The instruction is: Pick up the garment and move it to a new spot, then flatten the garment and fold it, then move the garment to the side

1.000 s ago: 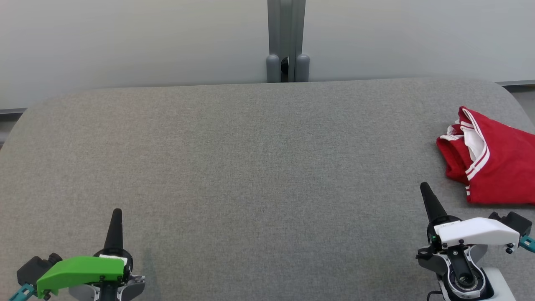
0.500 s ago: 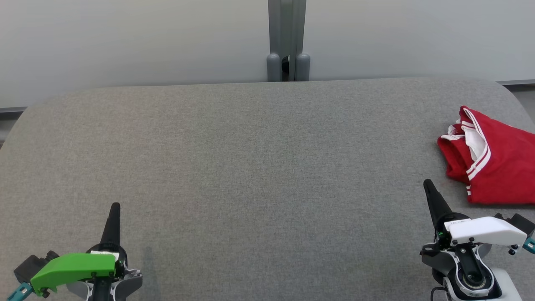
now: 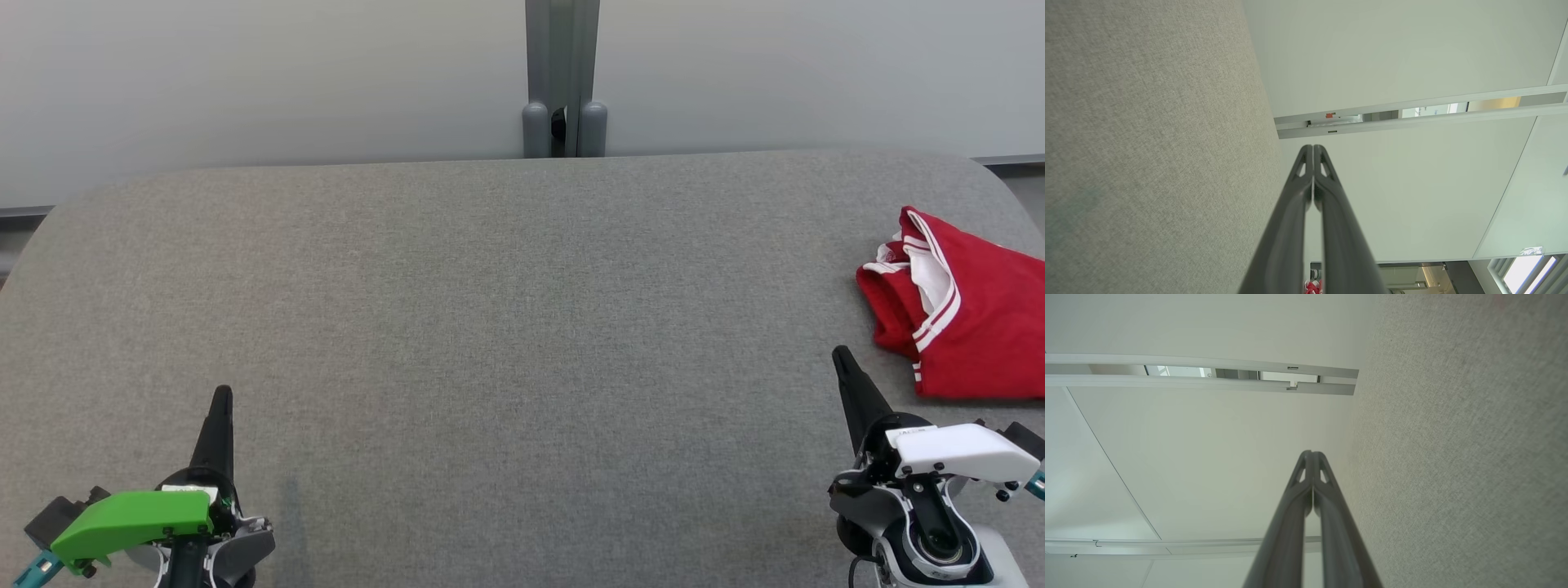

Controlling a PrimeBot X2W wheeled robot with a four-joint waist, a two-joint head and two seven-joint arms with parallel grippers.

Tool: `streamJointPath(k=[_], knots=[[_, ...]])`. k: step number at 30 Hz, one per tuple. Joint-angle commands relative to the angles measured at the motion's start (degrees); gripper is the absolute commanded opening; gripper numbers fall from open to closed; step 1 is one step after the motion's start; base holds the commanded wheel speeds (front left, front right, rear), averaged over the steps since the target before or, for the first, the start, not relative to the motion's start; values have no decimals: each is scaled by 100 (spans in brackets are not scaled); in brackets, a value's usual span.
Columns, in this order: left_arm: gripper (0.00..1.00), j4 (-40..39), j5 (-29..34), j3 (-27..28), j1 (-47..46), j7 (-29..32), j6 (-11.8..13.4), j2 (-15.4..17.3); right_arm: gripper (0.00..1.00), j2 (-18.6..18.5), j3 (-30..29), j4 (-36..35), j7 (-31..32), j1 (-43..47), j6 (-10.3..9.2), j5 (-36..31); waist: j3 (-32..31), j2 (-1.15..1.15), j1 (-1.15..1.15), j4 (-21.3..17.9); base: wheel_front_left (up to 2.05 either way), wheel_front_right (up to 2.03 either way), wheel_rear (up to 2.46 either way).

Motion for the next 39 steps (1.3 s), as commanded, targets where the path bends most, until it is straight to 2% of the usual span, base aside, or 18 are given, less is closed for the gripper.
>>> streamJointPath(k=[1,15,39], knots=[[0,-45,-138,33,-93,37,-36,44,0,-27,-31,-56,37,69,3,124,2,0,0,1,0,0,0],[0,-82,-662,76,-129,174,-83,48,0,-29,-112,-150,175,97,2,663,20,0,0,12,0,0,0],[0,-78,-640,75,-123,178,-84,47,0,-29,-110,-147,175,96,2,656,20,0,0,12,0,0,0]])
